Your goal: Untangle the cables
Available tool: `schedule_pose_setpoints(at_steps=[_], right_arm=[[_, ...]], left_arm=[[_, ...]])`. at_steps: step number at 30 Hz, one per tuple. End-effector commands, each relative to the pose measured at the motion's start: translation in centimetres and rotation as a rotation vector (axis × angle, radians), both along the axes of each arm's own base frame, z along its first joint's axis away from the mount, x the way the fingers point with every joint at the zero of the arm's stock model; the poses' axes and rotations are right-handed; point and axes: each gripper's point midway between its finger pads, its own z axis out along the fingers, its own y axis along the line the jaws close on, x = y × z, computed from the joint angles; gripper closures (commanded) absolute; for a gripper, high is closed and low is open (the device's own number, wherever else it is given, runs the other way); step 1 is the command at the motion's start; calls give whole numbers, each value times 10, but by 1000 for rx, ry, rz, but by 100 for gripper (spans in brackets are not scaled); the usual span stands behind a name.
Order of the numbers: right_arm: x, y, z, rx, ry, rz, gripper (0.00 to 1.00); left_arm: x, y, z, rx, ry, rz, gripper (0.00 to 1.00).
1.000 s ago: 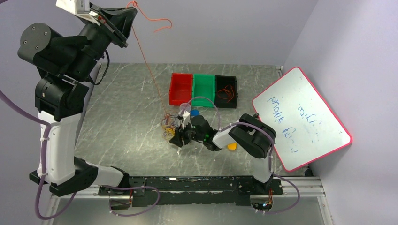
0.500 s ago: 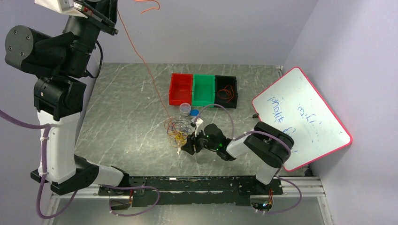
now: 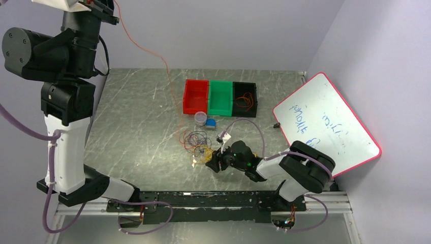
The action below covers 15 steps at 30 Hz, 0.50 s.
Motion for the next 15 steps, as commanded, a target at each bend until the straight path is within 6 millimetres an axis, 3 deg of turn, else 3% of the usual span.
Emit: schedule_pose_setpoints(at_steps=[1, 5, 8, 13, 15], right_arm=[[-13, -29, -30, -124, 63, -39, 43], [-11, -29, -21, -124, 41, -38, 42], [-7, -24, -3, -111, 11, -27, 39], [8, -15, 48, -68, -79, -37, 32], [16, -15, 78, -45, -136, -62, 29]], left_arm=[[2, 18, 14, 8, -63, 131, 93], [7, 12, 8, 25, -54, 116, 93], [11, 5, 1, 37, -32, 92, 93], [15, 4, -10, 45, -2, 85, 93], [14, 4, -13, 44, 9, 85, 93]])
